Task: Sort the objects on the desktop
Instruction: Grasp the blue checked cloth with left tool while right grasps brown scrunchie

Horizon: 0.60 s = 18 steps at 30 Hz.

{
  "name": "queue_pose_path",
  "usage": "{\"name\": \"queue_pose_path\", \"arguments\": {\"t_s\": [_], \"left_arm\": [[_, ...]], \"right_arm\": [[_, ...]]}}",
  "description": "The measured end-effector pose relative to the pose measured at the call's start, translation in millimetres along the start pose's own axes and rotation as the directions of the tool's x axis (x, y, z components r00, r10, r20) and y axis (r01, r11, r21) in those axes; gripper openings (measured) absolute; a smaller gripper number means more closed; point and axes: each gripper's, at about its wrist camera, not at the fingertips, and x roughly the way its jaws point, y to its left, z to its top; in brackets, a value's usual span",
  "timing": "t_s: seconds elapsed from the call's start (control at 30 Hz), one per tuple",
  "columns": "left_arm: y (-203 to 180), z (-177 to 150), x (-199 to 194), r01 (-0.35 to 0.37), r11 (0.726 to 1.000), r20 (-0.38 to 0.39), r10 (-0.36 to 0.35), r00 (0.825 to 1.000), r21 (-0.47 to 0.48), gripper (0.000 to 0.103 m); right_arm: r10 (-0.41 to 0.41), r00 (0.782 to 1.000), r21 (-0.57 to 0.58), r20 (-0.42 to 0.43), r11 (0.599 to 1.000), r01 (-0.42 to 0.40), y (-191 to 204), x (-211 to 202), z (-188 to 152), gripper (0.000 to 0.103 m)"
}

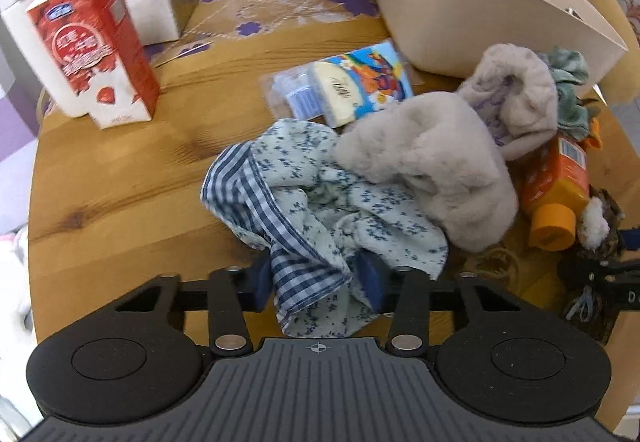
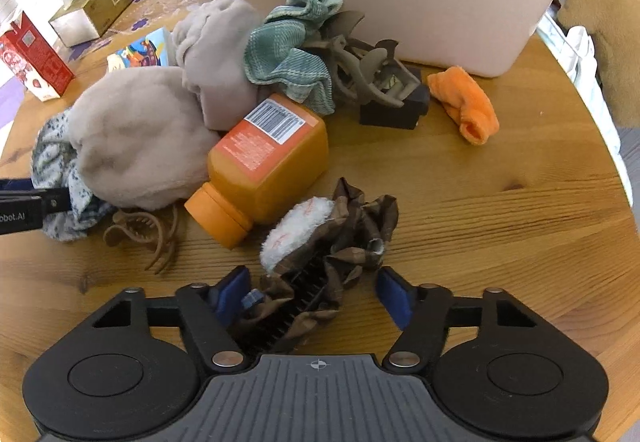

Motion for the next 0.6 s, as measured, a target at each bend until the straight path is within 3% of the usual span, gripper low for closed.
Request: {"name": "queue_pose_path", "arguments": {"t_s": [0.07,0.17,0.23,0.6], "left_arm": [[-1,0,0,0.006,1.0,0.001,-0.006,1.0,-0.001,0.035],[0,1,0,0.017,1.0,-0.012,-0.018,1.0,-0.012,0.022],[0,0,-2,0.018,1.0,-0.015,-0.018,1.0,-0.013,0.02],[2,-6,-15,0.022,1.0,-0.005,-0.022,1.0,0.005,0.013]], "right_arm": [[0.001,1.0,-0.014,0.0,1.0,-0.001,-1,-1,0,0.051],[0.01,1.0,-0.033,-0.004,0.999,-0.01,-2,-2,1,0.044],[0.005,1.0,-0.046,-0.009,0.999,-0.006,-4,-3,1,0.04],[0.055,0.998,-0.005,-0.018,0.998,-0.056,-18,-6,0,0.032]]}}
